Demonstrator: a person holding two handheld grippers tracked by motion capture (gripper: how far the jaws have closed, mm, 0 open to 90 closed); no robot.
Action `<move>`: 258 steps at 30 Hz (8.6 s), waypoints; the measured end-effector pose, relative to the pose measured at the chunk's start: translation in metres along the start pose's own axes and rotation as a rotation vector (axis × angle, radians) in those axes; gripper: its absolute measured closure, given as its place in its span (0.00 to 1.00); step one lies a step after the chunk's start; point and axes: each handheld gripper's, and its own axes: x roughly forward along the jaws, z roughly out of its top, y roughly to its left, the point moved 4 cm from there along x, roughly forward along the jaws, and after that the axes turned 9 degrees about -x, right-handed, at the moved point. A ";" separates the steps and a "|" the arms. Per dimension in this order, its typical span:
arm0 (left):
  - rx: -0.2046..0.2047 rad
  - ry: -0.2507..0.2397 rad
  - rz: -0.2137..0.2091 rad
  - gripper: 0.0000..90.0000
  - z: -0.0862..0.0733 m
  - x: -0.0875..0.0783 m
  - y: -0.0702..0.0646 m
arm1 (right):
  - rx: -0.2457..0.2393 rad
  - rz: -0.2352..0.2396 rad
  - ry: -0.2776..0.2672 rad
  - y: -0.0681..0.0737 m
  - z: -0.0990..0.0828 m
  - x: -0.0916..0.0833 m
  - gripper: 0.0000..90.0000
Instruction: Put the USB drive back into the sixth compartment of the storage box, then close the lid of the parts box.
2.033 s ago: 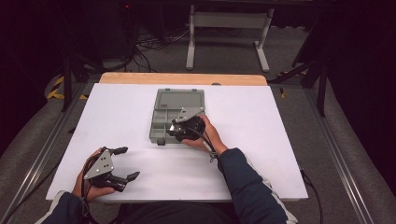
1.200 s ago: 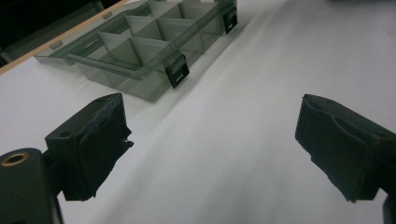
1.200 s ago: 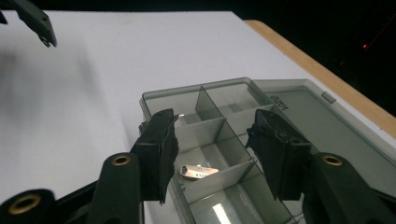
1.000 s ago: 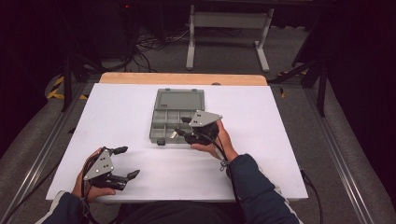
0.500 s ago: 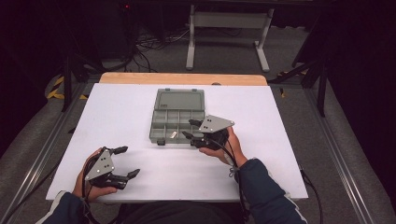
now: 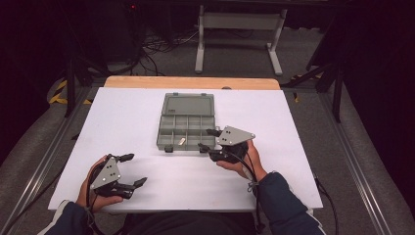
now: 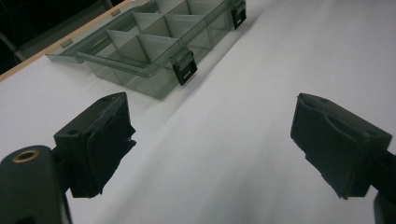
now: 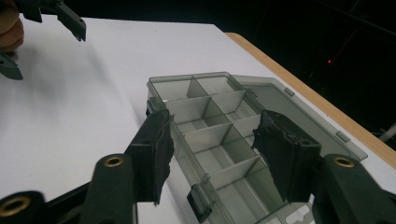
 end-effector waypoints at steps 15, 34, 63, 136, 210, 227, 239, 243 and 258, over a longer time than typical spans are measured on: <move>0.000 0.004 0.003 0.15 0.000 0.001 0.000 | -0.015 -0.037 0.017 0.012 -0.020 -0.021 0.33; 0.004 -0.003 0.007 0.18 0.001 0.001 0.000 | -0.007 -0.053 0.058 0.030 -0.048 -0.037 0.39; 0.029 0.039 -0.023 1.00 0.003 0.003 0.006 | 0.019 0.031 0.107 0.031 -0.070 -0.042 1.00; 0.066 0.138 0.090 1.00 0.060 0.072 0.103 | 0.106 -0.052 0.214 -0.080 -0.053 0.014 1.00; -0.072 0.326 0.177 0.99 0.060 0.187 0.171 | 0.086 -0.078 0.520 -0.151 -0.092 0.135 1.00; -0.077 0.248 0.241 0.99 0.069 0.184 0.172 | 0.130 -0.171 0.404 -0.153 -0.089 0.130 1.00; -0.085 0.173 0.273 1.00 0.078 0.178 0.171 | 0.123 -0.231 0.322 -0.155 -0.077 0.124 1.00; -0.081 0.158 0.276 1.00 0.082 0.177 0.169 | 0.112 -0.263 0.311 -0.155 -0.071 0.122 1.00; -0.031 0.088 0.318 1.00 0.103 0.161 0.165 | 0.105 -0.303 0.231 -0.156 -0.051 0.107 1.00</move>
